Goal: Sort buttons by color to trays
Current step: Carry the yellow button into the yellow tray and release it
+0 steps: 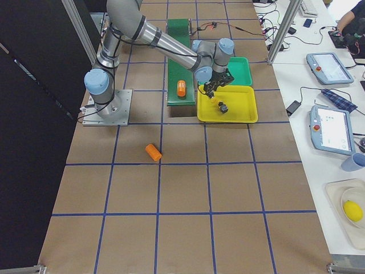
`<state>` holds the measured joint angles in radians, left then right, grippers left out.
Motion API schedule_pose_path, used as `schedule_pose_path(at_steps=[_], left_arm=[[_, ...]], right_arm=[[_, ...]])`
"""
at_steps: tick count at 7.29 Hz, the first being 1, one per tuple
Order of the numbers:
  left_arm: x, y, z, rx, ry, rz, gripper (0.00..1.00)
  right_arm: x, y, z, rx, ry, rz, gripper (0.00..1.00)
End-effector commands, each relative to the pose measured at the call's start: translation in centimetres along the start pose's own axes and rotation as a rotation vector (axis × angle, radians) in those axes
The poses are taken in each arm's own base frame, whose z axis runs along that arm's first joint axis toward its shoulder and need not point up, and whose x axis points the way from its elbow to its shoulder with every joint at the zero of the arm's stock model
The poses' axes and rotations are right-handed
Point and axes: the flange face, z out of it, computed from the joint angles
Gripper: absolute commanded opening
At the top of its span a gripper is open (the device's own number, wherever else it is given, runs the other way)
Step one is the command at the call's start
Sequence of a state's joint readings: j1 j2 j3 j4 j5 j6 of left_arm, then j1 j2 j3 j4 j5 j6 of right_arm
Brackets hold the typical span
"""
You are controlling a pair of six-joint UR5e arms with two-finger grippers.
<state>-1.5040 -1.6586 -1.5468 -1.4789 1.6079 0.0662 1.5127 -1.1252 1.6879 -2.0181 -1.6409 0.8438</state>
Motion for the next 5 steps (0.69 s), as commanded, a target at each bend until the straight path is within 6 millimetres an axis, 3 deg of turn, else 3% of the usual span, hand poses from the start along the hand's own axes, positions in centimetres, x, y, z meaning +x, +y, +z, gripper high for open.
schedule_pose_path(at_steps=[1, 2, 4, 5], left_arm=[[-0.1, -0.7, 0.0, 0.001, 0.002, -0.003, 1.00], [-0.1, -0.8, 0.1, 0.001, 0.003, -0.001, 1.00], [-0.1, -0.8, -0.1, 0.004, 0.003, -0.004, 1.00], [-0.1, -0.7, -0.2, 0.006, 0.001, -0.004, 1.00]], right_arm=[[2.9, 3.2, -6.6, -0.020, 0.009, -0.013, 1.00], [4.1, 6.6, -10.1, -0.031, 0.006, -0.031, 1.00], [6.9, 12.8, -13.3, -0.069, 0.069, 0.067, 1.00], [6.9, 16.2, -13.3, -0.059, 0.082, 0.145, 1.00]])
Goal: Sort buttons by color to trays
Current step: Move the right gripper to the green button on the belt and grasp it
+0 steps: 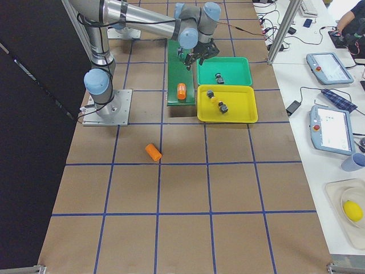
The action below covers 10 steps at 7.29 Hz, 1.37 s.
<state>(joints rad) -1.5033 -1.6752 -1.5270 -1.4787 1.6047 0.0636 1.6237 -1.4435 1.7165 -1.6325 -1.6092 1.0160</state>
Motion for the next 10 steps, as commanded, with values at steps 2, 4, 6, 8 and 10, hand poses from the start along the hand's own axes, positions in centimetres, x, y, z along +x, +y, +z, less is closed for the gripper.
schedule_pose_path(at_steps=[2, 4, 6, 8, 10], left_arm=[[0.0, 0.1, -0.2, 0.004, -0.002, 0.002, 1.00], [0.0, 0.6, -0.7, 0.012, 0.001, 0.005, 1.00], [0.1, 0.7, -0.8, 0.015, -0.001, 0.010, 1.00], [0.1, 0.9, -1.2, 0.022, -0.001, 0.011, 1.00], [0.1, 1.1, -1.3, 0.024, -0.001, 0.012, 1.00]], right_arm=[[-0.7, 9.5, 3.5, 0.031, 0.010, 0.095, 1.00], [-1.4, 11.1, 4.8, -0.073, -0.074, 0.202, 1.00], [-1.7, 11.5, 7.2, -0.111, -0.132, 0.245, 1.00], [-0.8, 11.9, 9.5, -0.109, -0.134, 0.245, 1.00], [-1.2, 13.4, 10.2, -0.102, -0.142, 0.214, 1.00]])
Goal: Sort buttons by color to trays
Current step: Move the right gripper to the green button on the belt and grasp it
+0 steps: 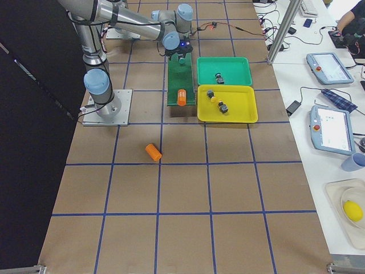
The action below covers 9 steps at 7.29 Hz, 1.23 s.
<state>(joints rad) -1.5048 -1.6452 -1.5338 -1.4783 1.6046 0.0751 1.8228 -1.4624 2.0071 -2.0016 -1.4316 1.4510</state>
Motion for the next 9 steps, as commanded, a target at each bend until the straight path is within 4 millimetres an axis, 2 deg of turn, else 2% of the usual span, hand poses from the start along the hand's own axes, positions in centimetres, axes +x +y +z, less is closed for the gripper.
schedule_pose_path(at_steps=[1, 4, 5, 7, 9], left_arm=[[0.0, 0.0, 0.2, -0.003, 0.000, 0.002, 1.00], [0.0, 0.3, -0.5, 0.011, 0.001, 0.004, 1.00], [0.0, 0.4, -0.1, 0.005, 0.000, 0.005, 1.00], [0.0, 0.6, -0.4, 0.009, -0.001, 0.007, 1.00], [0.0, 0.7, -0.6, 0.015, -0.003, 0.004, 1.00]], right_arm=[[-0.2, 0.9, 1.2, 0.002, -0.003, -0.021, 1.00], [-0.8, 0.5, 2.8, 0.014, 0.029, -0.020, 1.00], [-1.1, 0.4, 2.7, 0.020, 0.004, -0.022, 0.93], [-1.5, 0.5, 0.9, 0.034, -0.041, -0.024, 1.00], [-1.8, 0.5, 0.0, 0.036, -0.058, -0.029, 1.00]])
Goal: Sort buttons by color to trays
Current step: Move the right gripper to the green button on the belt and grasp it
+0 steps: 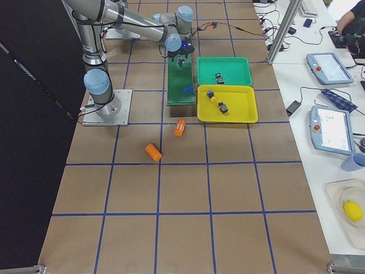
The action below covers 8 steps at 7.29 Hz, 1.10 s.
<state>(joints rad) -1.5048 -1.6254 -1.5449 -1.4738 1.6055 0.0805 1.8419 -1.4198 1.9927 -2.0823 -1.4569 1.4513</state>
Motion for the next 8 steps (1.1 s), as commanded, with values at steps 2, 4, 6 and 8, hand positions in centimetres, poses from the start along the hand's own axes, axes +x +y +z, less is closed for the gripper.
schedule_pose_path(at_steps=[2, 4, 6, 8], left_arm=[[-0.2, -0.5, -0.3, 0.011, -0.002, -0.007, 1.00], [-0.2, -0.6, 0.0, 0.007, 0.000, -0.009, 1.00], [-0.2, -0.7, -0.3, 0.013, -0.002, -0.010, 1.00], [-0.2, -0.9, 0.2, 0.004, 0.000, -0.018, 1.00]], right_arm=[[0.2, 0.0, 0.5, 0.000, 0.024, -0.010, 1.00], [1.6, -1.1, 2.7, 0.038, 0.080, -0.041, 1.00], [1.1, -1.2, 1.8, 0.035, 0.049, -0.047, 0.08], [0.0, -1.5, -0.2, 0.045, 0.013, -0.052, 0.00]])
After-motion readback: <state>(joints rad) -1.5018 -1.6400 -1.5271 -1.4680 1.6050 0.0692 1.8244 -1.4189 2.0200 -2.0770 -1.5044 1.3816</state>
